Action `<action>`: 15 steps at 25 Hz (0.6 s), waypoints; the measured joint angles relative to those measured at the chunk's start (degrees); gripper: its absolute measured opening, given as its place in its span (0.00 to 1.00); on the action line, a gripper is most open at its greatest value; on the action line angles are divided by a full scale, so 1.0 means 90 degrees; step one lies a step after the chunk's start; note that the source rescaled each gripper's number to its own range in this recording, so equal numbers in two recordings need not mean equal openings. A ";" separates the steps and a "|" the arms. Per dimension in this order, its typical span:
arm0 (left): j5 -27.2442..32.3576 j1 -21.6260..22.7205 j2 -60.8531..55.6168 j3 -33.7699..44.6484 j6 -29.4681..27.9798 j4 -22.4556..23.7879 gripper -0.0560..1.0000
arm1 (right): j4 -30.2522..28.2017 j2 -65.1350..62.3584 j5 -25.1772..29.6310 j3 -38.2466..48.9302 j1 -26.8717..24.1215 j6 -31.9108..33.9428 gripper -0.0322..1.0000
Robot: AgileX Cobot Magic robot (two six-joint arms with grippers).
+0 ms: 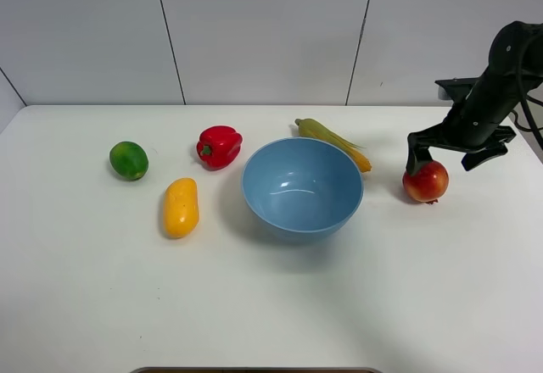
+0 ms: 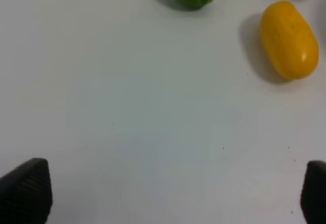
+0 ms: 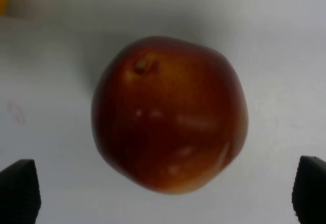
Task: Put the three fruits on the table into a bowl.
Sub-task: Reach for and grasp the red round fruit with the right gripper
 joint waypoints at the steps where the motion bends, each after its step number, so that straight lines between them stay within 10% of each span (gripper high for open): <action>1: 0.0000 0.0000 0.0000 0.0000 0.0000 0.0000 1.00 | 0.0000 0.0082 -0.0018 0.0000 0.0000 0.0000 1.00; 15: 0.0000 0.0000 -0.0005 0.0000 0.0000 0.0000 1.00 | 0.0012 0.0867 -0.0563 0.0000 0.0000 -0.0049 1.00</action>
